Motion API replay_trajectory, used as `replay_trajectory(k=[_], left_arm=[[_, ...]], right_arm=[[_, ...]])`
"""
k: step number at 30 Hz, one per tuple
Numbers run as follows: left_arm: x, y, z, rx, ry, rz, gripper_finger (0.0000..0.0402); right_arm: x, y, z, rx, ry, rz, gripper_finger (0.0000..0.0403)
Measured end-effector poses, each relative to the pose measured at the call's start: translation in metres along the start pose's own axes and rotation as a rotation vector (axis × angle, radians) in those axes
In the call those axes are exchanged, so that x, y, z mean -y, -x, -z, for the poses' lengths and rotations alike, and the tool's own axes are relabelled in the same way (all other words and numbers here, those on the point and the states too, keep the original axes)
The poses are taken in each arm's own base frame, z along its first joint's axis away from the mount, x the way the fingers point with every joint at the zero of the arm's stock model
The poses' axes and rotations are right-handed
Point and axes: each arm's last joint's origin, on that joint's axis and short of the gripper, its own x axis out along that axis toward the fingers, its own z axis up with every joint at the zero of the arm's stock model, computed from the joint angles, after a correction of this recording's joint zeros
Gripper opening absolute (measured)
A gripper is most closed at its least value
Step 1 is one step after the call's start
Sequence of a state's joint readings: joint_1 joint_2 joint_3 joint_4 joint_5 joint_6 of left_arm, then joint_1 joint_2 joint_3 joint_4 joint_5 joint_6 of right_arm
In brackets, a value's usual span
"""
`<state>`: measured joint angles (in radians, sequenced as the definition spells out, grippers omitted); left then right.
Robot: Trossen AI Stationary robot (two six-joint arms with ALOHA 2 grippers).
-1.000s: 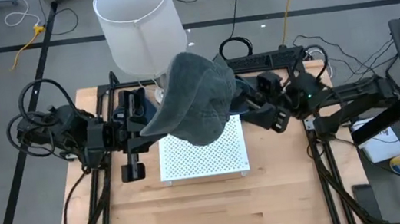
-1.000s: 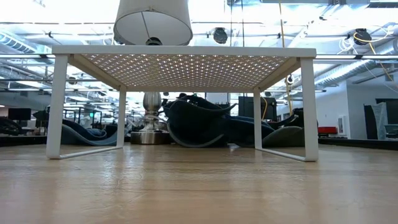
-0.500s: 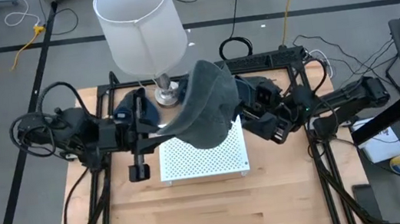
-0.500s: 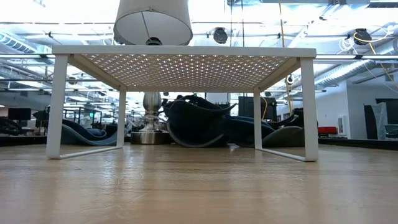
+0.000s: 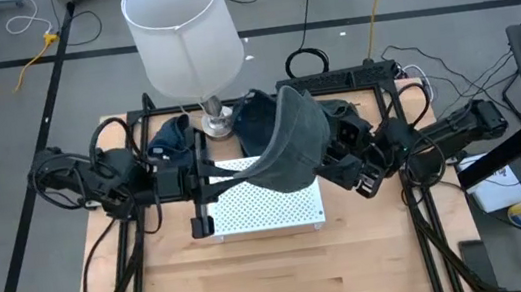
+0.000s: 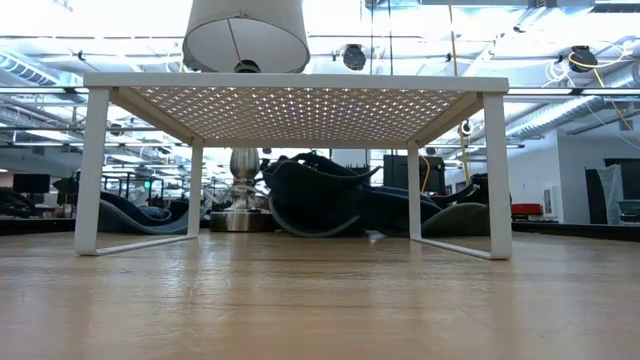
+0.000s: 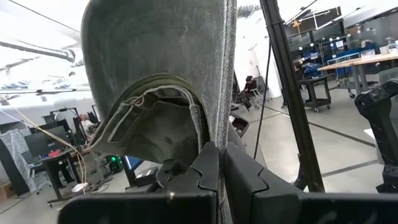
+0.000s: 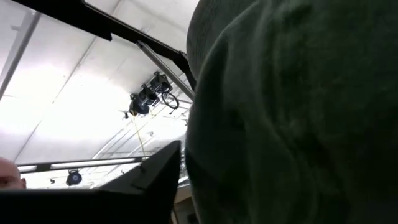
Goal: Pick & Place hat
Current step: Put the bottom left black cap on the left side of the shelf
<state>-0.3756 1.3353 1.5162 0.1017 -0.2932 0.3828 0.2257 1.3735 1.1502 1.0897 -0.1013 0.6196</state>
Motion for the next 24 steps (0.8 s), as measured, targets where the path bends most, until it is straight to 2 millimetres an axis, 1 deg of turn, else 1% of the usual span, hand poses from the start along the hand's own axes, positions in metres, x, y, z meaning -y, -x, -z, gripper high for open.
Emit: replay_trajectory(k=[6,11,12,15,18,21,24], left_arm=[[0.0,0.0,0.0,-0.001,0.003,0.0,0.0006],[0.0,0.0,0.001,-0.011,0.036,-0.001,0.0012],[0.0,0.0,0.002,-0.017,0.044,0.001,0.0012],[0.001,0.0,0.002,-0.026,0.074,0.004,0.0012],[0.001,0.0,0.003,-0.032,0.12,0.005,0.0025],[0.001,0.0,0.003,-0.033,0.159,0.001,0.0044],[0.0,0.002,0.004,-0.06,0.19,0.007,0.006]], right_arm=[[-0.005,-0.001,0.004,-0.009,0.007,-0.017,0.0107],[-0.009,-0.001,0.006,-0.034,0.062,-0.064,0.002],[-0.009,-0.001,0.006,-0.039,0.082,-0.077,0.0013],[-0.013,-0.001,0.006,-0.043,0.117,-0.117,0.0011],[-0.014,-0.001,0.004,-0.026,0.126,-0.139,0.0007],[-0.019,0.0,-0.002,-0.008,0.108,-0.152,0.0007],[-0.028,0.002,-0.015,0.017,0.083,-0.172,0.0006]])
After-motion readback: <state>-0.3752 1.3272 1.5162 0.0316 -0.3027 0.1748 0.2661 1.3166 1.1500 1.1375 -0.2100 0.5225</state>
